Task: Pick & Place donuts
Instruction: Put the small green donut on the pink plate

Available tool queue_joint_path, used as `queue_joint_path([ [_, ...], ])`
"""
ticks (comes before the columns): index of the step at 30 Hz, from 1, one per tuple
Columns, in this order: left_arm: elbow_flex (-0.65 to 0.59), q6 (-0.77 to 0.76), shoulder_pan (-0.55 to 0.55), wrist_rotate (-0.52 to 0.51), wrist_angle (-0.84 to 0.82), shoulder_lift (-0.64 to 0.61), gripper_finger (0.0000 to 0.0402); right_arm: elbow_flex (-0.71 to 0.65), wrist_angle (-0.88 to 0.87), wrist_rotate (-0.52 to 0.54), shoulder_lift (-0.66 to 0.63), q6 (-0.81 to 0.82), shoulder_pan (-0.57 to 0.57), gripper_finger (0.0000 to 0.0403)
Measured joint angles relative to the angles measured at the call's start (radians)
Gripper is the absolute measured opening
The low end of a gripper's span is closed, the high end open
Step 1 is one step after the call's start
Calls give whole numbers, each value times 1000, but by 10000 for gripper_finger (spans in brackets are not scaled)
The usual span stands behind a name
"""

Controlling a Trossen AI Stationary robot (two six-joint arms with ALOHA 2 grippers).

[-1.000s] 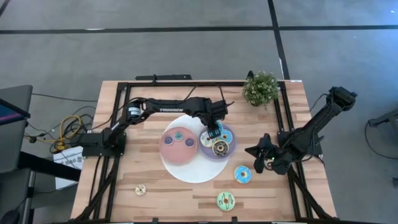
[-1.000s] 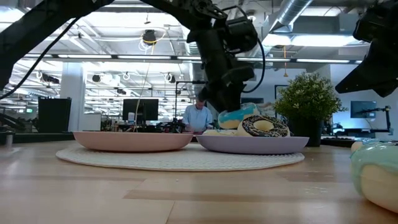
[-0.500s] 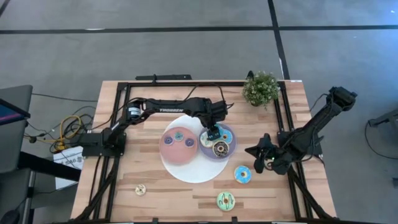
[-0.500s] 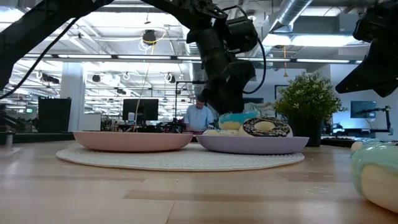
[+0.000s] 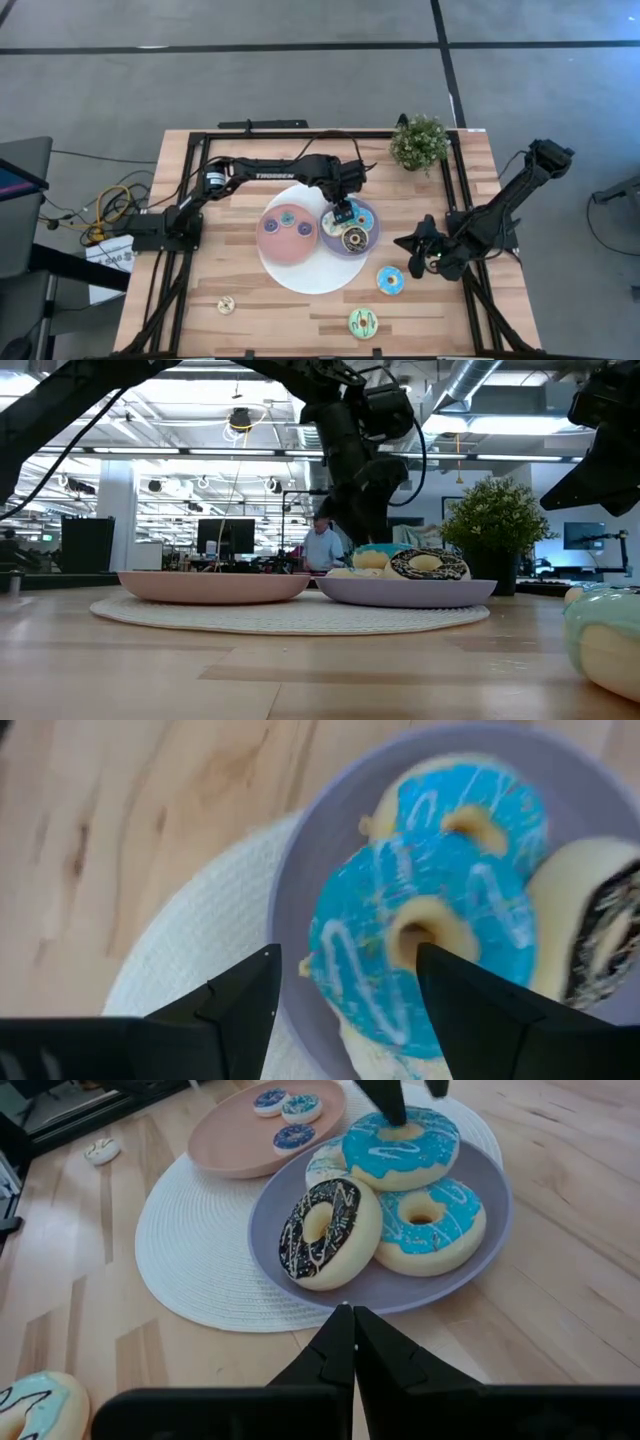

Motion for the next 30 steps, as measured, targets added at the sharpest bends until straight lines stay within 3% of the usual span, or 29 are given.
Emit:
queue_joint_path([
  [5,93,23,0,-8,-105,-2,226,0,0,0,0,0,0,0],
  [10,163,60,-8,-80,-270,-10,226,0,1,-16,0,4,0,0],
  [15,167,39,-50,-180,-441,-86,226,0,8,-20,0,18,0,0],
  [21,166,-32,-151,-386,-643,-176,226,0,9,-20,0,41,-2,0],
  [25,52,-119,-233,-515,-667,-291,226,0,9,-21,0,29,-2,0],
  [30,-316,-277,-337,-572,-553,-554,226,0,11,-21,0,28,-2,0],
])
